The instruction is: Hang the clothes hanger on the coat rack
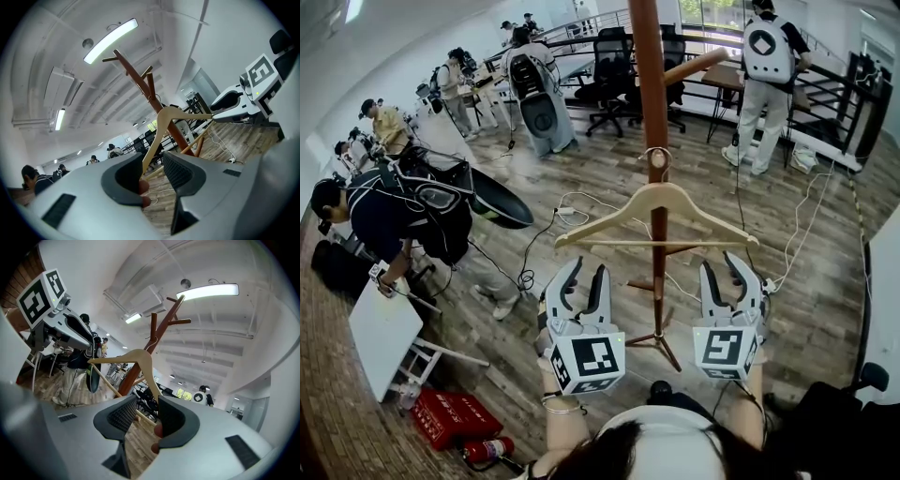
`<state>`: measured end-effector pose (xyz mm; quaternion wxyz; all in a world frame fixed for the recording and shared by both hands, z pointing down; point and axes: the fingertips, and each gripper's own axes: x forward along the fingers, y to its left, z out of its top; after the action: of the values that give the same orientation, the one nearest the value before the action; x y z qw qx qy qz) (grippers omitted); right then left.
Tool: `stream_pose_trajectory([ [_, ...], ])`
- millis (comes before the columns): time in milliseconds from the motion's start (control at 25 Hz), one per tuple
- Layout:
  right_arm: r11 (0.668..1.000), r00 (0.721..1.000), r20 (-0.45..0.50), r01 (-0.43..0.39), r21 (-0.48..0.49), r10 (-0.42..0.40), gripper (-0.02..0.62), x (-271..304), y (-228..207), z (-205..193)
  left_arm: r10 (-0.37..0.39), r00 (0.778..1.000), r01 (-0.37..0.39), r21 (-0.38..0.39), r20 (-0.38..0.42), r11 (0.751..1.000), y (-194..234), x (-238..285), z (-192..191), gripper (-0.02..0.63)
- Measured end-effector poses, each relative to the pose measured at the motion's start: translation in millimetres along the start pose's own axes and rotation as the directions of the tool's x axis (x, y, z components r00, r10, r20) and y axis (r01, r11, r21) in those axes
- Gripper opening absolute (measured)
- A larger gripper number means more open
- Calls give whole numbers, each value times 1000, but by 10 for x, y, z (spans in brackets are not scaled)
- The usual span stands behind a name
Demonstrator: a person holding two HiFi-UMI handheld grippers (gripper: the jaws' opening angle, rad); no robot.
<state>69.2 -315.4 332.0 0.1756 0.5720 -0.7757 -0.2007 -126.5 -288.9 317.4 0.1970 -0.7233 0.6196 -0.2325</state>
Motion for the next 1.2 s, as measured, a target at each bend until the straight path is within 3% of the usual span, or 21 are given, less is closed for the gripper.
stream_pose_trajectory([
  [1200, 998, 1000, 25, -9, 62, 7, 117, -1065, 484, 206, -26, 999, 29, -80, 35, 996, -135, -1141, -111, 43],
])
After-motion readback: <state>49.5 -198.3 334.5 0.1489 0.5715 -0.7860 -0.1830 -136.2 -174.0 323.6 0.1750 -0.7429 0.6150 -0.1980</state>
